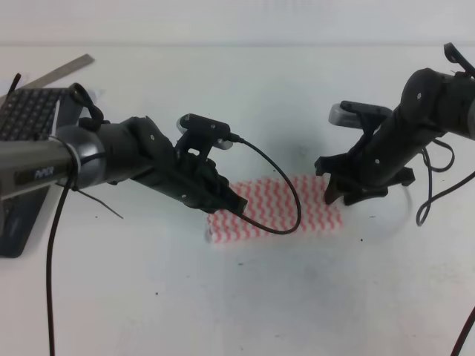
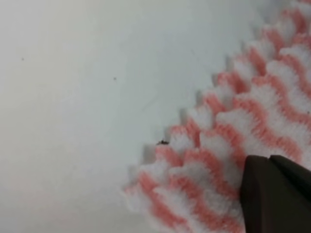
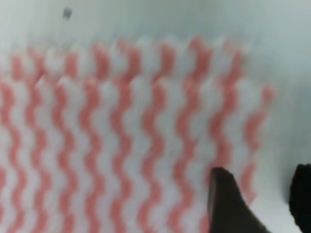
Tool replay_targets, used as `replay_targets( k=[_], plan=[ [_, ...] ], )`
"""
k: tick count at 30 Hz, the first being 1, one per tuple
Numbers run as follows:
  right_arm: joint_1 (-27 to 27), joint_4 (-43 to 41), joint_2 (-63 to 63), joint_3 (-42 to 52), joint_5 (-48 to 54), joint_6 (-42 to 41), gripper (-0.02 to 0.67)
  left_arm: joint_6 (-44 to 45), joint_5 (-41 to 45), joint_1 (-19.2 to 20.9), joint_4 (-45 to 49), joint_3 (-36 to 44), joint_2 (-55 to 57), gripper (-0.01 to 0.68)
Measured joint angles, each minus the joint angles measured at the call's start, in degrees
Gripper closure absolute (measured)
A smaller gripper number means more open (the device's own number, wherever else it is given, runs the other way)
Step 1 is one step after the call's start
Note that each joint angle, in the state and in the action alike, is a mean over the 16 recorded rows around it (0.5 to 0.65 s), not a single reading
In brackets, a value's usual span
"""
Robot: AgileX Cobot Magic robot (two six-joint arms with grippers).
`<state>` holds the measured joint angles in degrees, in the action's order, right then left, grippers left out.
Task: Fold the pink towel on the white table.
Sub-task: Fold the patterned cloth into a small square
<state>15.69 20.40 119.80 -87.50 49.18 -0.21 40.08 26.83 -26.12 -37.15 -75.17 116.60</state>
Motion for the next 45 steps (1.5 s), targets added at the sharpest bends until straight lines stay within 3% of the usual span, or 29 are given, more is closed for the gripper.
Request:
replay_targets(
  k=[16,21,29,45],
  plan=[
    [-0.17,5.74,0.62,-0.18,1.67,0.21,0.334,0.08,0.47,-0.02,0.15,0.09,0.03,0.675],
    [-0.18,6.24,0.9,-0.22,0.79,0.21,0.352,0.08,0.42,-0.02,0.15,0.09,0.03,0.675],
    [-0.23,6.46,1.21,-0.25,0.33,-0.07,0.424,0.12,0.17,0.0,0.03,0.02,0.01,0.675],
    [-0.26,6.42,0.86,-0.36,-0.29,-1.29,0.634,0.11,0.04,0.0,-0.04,-0.02,0.0,0.676]
  ],
)
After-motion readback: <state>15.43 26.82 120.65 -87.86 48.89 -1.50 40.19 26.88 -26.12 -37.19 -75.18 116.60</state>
